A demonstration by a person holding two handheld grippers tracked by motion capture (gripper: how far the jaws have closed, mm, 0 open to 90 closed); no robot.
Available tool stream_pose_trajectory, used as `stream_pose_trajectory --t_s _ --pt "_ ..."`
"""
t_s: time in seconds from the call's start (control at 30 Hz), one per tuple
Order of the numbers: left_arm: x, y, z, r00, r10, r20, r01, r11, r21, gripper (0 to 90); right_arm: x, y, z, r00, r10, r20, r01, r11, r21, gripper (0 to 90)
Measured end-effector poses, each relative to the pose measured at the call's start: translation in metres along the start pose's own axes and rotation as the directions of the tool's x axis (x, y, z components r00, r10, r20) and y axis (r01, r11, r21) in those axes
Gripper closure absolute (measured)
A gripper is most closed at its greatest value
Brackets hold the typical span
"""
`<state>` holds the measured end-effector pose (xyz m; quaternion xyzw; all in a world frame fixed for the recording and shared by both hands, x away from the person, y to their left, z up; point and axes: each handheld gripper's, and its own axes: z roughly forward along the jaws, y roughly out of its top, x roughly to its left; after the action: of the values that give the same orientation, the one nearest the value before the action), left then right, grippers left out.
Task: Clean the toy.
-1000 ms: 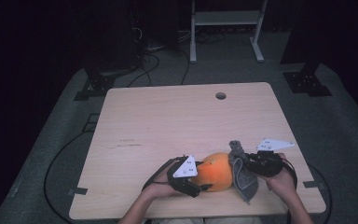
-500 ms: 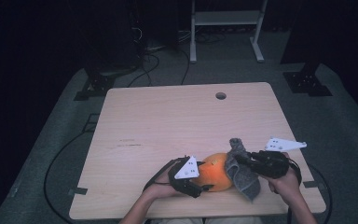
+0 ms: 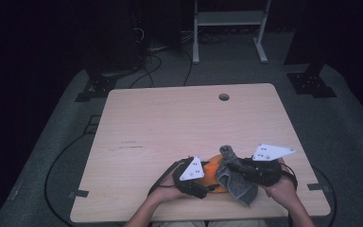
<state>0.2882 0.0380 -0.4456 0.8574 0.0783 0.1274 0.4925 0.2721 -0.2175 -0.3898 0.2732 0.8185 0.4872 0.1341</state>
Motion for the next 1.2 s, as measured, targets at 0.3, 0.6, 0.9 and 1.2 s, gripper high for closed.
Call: stream_pose_trajectory --t_s 0.3,0.6,0.9,1.2 --pt "-0.006 0.002 0.002 0.9972 0.075 -0.001 -0.074 0.9969 0.024 29.8 0.026 0.014 0.009 0.9928 -0.111 0.045 0.109 0.993 0.039 72.9" --pt "-0.002 -0.003 0.0 0.9986 0.05 0.02 -0.05 0.9987 0.012 32.1 -0.02 -0.014 0.004 0.9938 0.079 0.079 -0.079 0.997 0.006 73.5" --pt "0.004 -0.009 -0.004 0.9989 0.021 0.042 -0.021 0.9998 0.0 31.8 -0.054 -0.041 -0.005 0.9657 0.211 0.151 -0.22 0.975 0.043 73.8" --pt "0.005 -0.01 -0.003 0.9992 0.008 0.04 -0.007 0.9999 -0.014 31.3 -0.045 -0.028 -0.018 0.9772 0.212 0.016 -0.211 0.976 -0.056 73.7"
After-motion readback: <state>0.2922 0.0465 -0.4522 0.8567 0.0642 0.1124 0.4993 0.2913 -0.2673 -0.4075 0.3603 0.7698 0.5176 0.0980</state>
